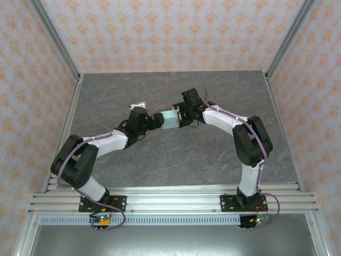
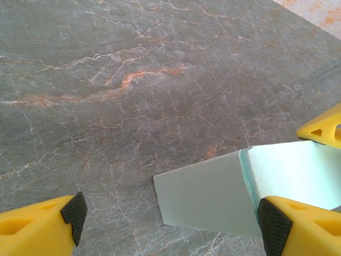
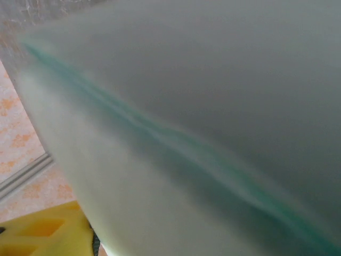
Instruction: Fold the paper box
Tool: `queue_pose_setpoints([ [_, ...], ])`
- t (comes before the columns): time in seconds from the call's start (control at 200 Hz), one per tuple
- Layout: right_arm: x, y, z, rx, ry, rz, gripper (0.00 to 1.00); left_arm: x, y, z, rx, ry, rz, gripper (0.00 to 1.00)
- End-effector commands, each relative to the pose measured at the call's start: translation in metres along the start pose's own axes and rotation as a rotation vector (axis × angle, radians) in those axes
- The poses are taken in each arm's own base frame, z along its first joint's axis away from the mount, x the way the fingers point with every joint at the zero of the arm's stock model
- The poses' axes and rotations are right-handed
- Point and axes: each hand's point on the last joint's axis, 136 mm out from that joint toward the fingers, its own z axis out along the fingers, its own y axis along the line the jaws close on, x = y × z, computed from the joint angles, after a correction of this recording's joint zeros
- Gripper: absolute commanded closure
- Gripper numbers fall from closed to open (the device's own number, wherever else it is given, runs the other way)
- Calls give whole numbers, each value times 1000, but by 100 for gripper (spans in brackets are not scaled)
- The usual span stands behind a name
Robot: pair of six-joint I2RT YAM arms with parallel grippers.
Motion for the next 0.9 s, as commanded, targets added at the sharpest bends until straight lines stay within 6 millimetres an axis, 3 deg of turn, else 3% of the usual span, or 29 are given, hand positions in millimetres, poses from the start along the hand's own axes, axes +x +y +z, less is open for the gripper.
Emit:
queue_pose_setpoints([
  [0.0, 3, -2, -11, -19, -11, 27, 37, 7, 13, -7, -73, 41, 49, 13],
  [0.35, 16, -61, -57, -1, -48, 165, 23, -25, 3, -46, -80, -42, 49, 11],
  [0.556, 23, -80, -64, 5, -21, 183, 17, -54, 20, -86, -173, -172, 12, 8],
  [0.681, 21, -82, -84, 10, -51, 151, 16, -63, 32, -100, -244, -194, 66, 8],
  [0.806, -2, -94, -118, 79, -197, 60, 14, -68, 43, -111, -308, -224, 113, 5],
  [0.896, -32, -83, -145, 29, -345, -72, 11, -74, 46, -124, -325, -266, 162, 0],
])
